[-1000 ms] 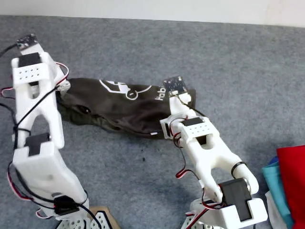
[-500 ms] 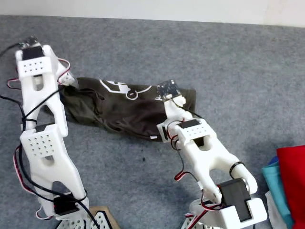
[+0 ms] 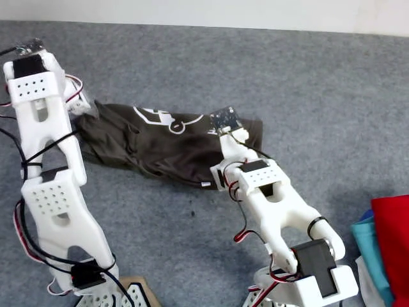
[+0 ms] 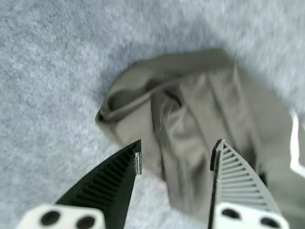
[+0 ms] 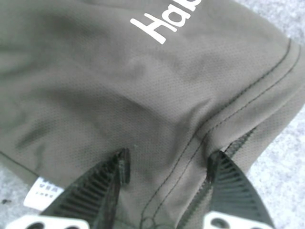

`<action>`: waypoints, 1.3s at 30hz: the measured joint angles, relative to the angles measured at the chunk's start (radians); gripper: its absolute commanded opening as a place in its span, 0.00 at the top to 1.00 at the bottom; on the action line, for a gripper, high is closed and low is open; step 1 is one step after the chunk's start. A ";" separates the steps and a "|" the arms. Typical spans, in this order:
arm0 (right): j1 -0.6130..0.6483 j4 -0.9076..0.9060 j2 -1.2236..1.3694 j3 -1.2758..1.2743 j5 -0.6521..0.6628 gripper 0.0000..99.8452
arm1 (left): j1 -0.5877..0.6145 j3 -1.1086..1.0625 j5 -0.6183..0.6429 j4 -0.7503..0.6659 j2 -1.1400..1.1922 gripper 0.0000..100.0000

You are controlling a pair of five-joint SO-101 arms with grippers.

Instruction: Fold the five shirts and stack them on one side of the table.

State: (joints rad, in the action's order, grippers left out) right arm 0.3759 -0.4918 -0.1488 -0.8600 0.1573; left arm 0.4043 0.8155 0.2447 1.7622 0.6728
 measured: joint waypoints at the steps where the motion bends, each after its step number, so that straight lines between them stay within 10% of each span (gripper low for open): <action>1: 0.000 0.000 0.000 0.000 0.000 0.74 | -0.009 -0.057 -0.017 0.000 -0.034 0.75; 17: 0.000 0.000 0.000 0.000 0.000 0.74 | -0.069 -0.902 -0.049 -0.301 -0.479 0.93; 39: 0.000 0.000 0.000 0.000 0.000 0.74 | -0.193 -0.835 -0.034 -0.422 -0.407 0.99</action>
State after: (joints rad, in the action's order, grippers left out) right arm 0.3759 -0.4918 -0.1488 -0.8600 0.1573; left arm 0.2110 -0.0192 0.2110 1.3403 0.2662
